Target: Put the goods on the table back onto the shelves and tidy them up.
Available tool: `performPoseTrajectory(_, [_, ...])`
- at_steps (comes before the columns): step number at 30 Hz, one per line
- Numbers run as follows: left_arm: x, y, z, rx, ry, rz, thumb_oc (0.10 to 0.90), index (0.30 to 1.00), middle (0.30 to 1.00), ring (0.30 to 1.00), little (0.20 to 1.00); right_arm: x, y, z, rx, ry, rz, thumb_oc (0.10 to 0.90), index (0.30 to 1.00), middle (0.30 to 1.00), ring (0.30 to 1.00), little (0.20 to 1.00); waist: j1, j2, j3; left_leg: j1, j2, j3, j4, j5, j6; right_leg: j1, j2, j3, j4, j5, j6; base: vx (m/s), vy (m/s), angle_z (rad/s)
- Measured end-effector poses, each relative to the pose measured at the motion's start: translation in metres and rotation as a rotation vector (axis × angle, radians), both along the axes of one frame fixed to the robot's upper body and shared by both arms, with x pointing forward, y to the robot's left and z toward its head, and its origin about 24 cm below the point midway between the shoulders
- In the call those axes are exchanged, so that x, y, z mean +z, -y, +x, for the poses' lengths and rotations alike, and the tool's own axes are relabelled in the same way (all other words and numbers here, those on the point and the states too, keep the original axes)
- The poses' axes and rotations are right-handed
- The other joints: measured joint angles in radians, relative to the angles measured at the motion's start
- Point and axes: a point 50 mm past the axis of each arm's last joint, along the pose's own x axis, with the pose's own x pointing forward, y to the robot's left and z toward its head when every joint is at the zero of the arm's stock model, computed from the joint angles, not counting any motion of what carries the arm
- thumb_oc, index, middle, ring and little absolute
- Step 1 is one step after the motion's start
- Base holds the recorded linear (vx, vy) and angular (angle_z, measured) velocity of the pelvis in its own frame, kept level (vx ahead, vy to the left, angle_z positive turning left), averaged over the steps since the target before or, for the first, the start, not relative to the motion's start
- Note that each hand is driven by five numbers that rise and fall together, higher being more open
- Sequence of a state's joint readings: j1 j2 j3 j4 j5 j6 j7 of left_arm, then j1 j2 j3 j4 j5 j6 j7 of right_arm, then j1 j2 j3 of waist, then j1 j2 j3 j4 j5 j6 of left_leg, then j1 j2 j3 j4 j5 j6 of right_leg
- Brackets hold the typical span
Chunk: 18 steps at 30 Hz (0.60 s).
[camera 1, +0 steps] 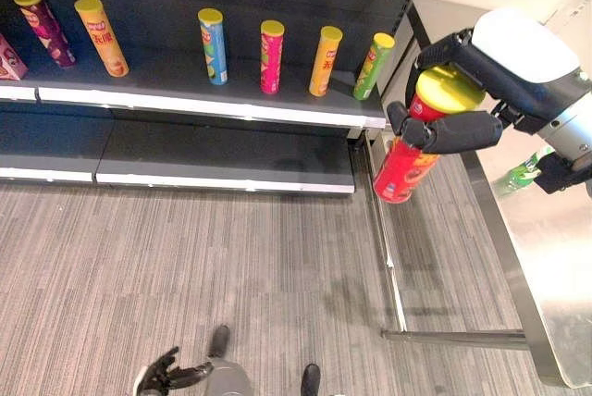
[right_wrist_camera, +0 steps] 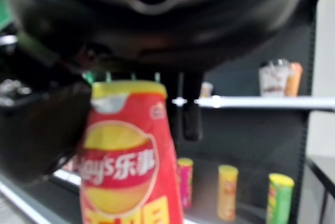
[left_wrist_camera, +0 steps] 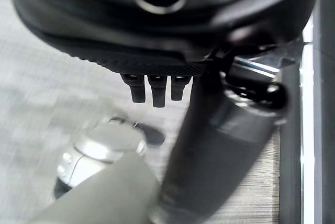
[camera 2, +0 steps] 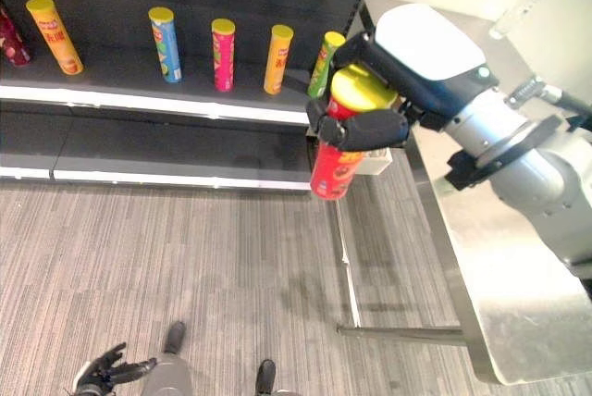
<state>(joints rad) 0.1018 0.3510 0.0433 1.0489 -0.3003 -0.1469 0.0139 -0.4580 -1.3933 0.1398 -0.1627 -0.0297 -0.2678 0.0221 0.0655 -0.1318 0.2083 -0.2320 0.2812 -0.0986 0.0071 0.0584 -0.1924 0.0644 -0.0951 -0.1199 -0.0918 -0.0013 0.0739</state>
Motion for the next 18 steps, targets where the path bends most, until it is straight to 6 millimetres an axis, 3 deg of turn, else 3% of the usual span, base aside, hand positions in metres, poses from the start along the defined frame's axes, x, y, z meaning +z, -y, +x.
performPoseTrajectory(1, [0.0, 0.001, 0.002, -0.02, -0.003, 0.002, 0.8, 0.9, 0.9, 0.9, 0.9, -0.004, 0.002, 0.001, -0.018, -0.015, 0.005, 0.4, 0.3, 0.3, 0.3, 0.3, 0.003, 0.017, -0.008, -0.002, 0.017, -0.005, -0.024, 0.005, -0.009, 0.002, -0.013, 0.011, 0.0, -0.013, 0.024, 0.29, 0.486, -0.12])
performPoseTrajectory(3, [-0.001, 0.007, 0.004, -0.072, -0.013, 0.002, 0.8, 0.9, 0.9, 0.9, 0.9, -0.008, 0.004, 0.002, -0.04, -0.034, 0.006, 0.4, 0.3, 0.3, 0.3, 0.3, 0.012, 0.057, -0.019, 0.014, 0.001, -0.023, -0.048, 0.014, -0.011, 0.016, -0.059, 0.027, 0.0, -0.015, 0.086, 0.26, 0.512, -0.36])
performPoseTrajectory(4, [0.002, -0.001, 0.006, -0.068, -0.01, 0.024, 0.8, 0.9, 0.9, 0.9, 0.9, -0.018, 0.001, 0.006, -0.018, -0.046, 0.064, 0.4, 0.3, 0.3, 0.3, 0.3, 0.012, 0.015, -0.016, 0.04, -0.061, -0.009, -0.042, 0.093, -0.049, 0.025, -0.132, 0.041, 0.0, -0.008, 0.11, 0.17, 0.518, -0.19])
performPoseTrajectory(5, [0.006, -0.006, 0.014, -0.068, 0.004, 0.042, 0.8, 0.9, 0.9, 0.9, 0.9, -0.026, -0.002, 0.007, 0.0, -0.064, 0.101, 0.4, 0.3, 0.3, 0.3, 0.3, -0.001, -0.014, -0.017, 0.029, -0.125, 0.003, -0.016, 0.075, -0.007, 0.026, -0.183, 0.039, 0.003, 0.026, 0.089, 0.1, 0.491, 0.09])
performPoseTrajectory(6, [0.011, -0.006, 0.028, -0.08, 0.038, 0.049, 0.8, 0.9, 0.9, 0.9, 0.9, -0.031, -0.005, 0.007, 0.015, -0.073, 0.122, 0.4, 0.3, 0.3, 0.3, 0.3, -0.005, -0.015, -0.016, 0.001, -0.162, 0.004, 0.037, 0.052, 0.028, 0.014, -0.214, 0.038, 0.019, 0.075, 0.059, 0.02, 0.299, 0.25])
performPoseTrajectory(7, [0.013, -0.006, 0.034, -0.096, 0.053, 0.055, 0.8, 0.9, 0.9, 0.9, 0.9, -0.033, -0.006, 0.007, 0.02, -0.075, 0.129, 0.4, 0.3, 0.3, 0.3, 0.3, -0.003, -0.012, -0.014, -0.007, -0.174, 0.009, 0.056, 0.047, 0.041, 0.006, -0.223, 0.04, 0.028, 0.101, 0.052, 0.01, 0.297, 0.01])
performPoseTrajectory(8, [0.02, -0.006, 0.046, -0.143, 0.091, 0.076, 0.8, 0.9, 0.9, 0.9, 0.9, -0.036, -0.01, 0.008, 0.036, -0.078, 0.147, 0.4, 0.3, 0.3, 0.3, 0.3, 0.011, 0.0, -0.013, -0.011, -0.183, 0.026, 0.068, 0.038, 0.062, -0.02, -0.245, 0.044, 0.051, 0.141, 0.061, 0.0, 0.332, -0.25])
performPoseTrajectory(9, [0.026, -0.006, 0.054, -0.171, 0.131, 0.093, 0.8, 0.9, 0.9, 0.9, 0.9, -0.037, -0.012, 0.006, 0.05, -0.077, 0.148, 0.4, 0.3, 0.3, 0.3, 0.3, 0.024, 0.004, -0.015, -0.003, -0.198, 0.041, 0.052, 0.039, 0.076, -0.045, -0.258, 0.042, 0.078, 0.14, 0.087, 0.04, 0.601, -0.38])
performPoseTrajectory(10, [0.04, -0.019, 0.065, -0.196, 0.174, 0.146, 0.8, 0.9, 0.9, 0.9, 0.9, -0.031, -0.018, 0.005, 0.075, -0.049, 0.137, 0.4, 0.3, 0.3, 0.3, 0.3, 0.035, -0.004, -0.016, -0.009, -0.241, 0.074, 0.068, 0.022, 0.124, -0.078, -0.278, 0.03, 0.08, 0.254, 0.097, 0.08, 0.578, -0.44])
performPoseTrajectory(12, [0.043, -0.025, 0.066, -0.17, 0.177, 0.156, 0.8, 0.9, 0.9, 0.9, 0.9, -0.024, -0.023, 0.006, 0.094, -0.017, 0.138, 0.4, 0.3, 0.3, 0.3, 0.3, 0.04, 0.01, -0.013, -0.004, -0.262, 0.111, 0.066, 0.011, 0.156, -0.093, -0.293, -0.018, 0.083, 0.327, 0.082, 0.15, 0.446, -0.32])
performPoseTrajectory(13, [0.042, -0.029, 0.063, -0.144, 0.17, 0.158, 0.8, 0.9, 0.9, 0.9, 0.9, -0.023, -0.021, 0.007, 0.086, -0.016, 0.138, 0.4, 0.3, 0.3, 0.3, 0.3, 0.024, 0.035, -0.015, 0.032, -0.275, 0.091, 0.015, 0.027, 0.19, -0.102, -0.279, 0.001, 0.132, 0.288, 0.116, 0.18, 0.354, 0.04])
performPoseTrajectory(14, [0.042, -0.03, 0.062, -0.131, 0.166, 0.159, 0.8, 0.9, 0.9, 0.9, 0.9, -0.025, -0.02, 0.007, 0.077, -0.024, 0.136, 0.4, 0.3, 0.3, 0.3, 0.3, 0.015, 0.043, -0.017, 0.045, -0.265, 0.087, -0.006, 0.038, 0.187, -0.098, -0.261, 0.032, 0.137, 0.233, 0.152, 0.19, 0.322, 0.06])
performPoseTrajectory(15, [0.042, -0.032, 0.06, -0.115, 0.162, 0.16, 0.8, 0.9, 0.9, 0.9, 0.9, -0.024, -0.016, 0.007, 0.055, -0.03, 0.114, 0.4, 0.3, 0.3, 0.3, 0.3, 0.018, 0.056, -0.013, 0.084, -0.26, 0.087, -0.048, 0.046, 0.202, -0.094, -0.181, 0.08, 0.127, 0.104, 0.188, 0.13, 0.202, 0.01])
performPoseTrajectory(16, [0.041, -0.033, 0.058, -0.113, 0.153, 0.158, 0.8, 0.9, 0.9, 0.9, 0.9, -0.023, -0.016, 0.007, 0.051, -0.029, 0.106, 0.4, 0.3, 0.3, 0.3, 0.3, 0.015, 0.058, -0.014, 0.097, -0.262, 0.084, -0.063, 0.05, 0.205, -0.094, -0.134, 0.09, 0.108, 0.081, 0.19, 0.18, 0.222, -0.02])
performPoseTrajectory(18, [0.033, -0.024, 0.054, -0.109, 0.132, 0.128, 0.8, 0.9, 0.9, 0.9, 0.9, -0.021, -0.016, 0.006, 0.056, -0.022, 0.102, 0.4, 0.3, 0.3, 0.3, 0.3, 0.003, 0.063, -0.014, 0.13, -0.268, 0.065, -0.095, 0.053, 0.222, -0.114, -0.007, 0.105, 0.059, 0.034, 0.149, 0.21, 0.219, 0.12])
